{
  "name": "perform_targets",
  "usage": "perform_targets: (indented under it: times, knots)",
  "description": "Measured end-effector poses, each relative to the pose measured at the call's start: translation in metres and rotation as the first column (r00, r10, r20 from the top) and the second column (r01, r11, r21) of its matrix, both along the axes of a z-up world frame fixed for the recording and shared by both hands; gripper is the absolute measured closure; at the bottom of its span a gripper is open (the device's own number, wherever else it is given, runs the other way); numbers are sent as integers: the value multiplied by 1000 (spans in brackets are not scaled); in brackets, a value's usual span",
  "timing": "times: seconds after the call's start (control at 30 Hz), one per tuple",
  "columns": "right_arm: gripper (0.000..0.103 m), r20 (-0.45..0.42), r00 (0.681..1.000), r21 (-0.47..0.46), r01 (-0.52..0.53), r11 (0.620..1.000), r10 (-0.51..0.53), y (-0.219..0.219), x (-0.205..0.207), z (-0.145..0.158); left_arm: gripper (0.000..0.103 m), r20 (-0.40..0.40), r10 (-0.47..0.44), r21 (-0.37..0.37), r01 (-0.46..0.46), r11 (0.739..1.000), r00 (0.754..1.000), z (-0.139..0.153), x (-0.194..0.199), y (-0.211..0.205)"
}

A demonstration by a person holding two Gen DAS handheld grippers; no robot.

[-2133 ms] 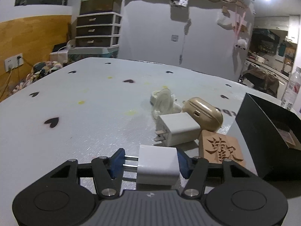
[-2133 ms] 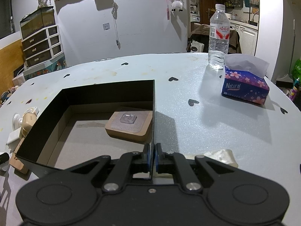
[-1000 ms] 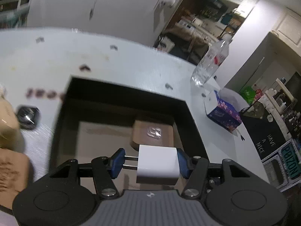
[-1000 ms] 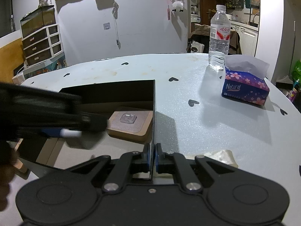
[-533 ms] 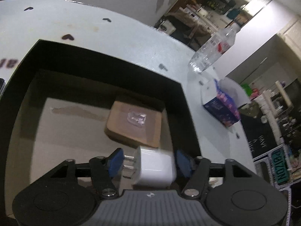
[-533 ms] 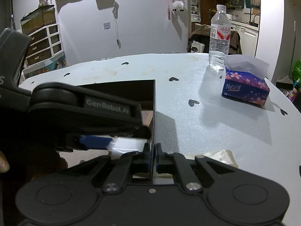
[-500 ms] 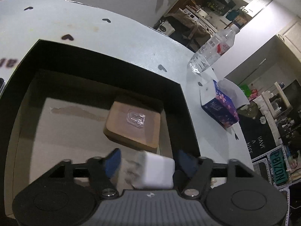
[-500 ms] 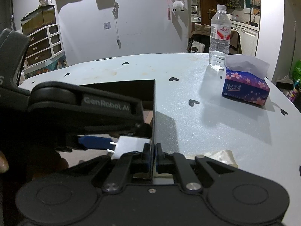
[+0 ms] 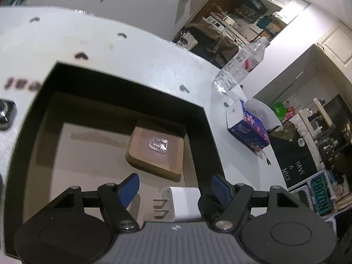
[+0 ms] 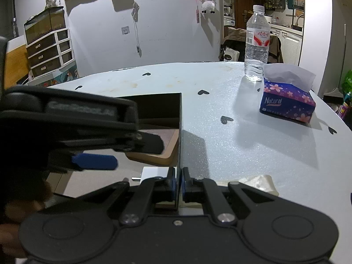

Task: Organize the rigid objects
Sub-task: 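Carry the white charger into the black box and release it, then move the left tool to the carved wooden tile and grasp it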

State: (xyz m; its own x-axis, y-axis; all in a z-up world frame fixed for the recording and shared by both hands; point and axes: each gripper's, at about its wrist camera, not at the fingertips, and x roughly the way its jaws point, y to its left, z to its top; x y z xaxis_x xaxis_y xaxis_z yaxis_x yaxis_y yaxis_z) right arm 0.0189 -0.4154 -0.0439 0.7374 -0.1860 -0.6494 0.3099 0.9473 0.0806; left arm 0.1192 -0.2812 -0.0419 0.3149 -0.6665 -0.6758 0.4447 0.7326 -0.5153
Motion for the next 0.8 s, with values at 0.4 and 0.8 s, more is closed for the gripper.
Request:
perform_targets:
  times: [0.4,0.8]
  knots:
    - [97,1,1000,2,0,1000,0,0,0,-1,11,181,-19,73,6,997,983,26,-29,28]
    - [97,1,1000,2,0,1000,0,-1,0,-1,0,330,6,131,-52,990,944,41,-61,76]
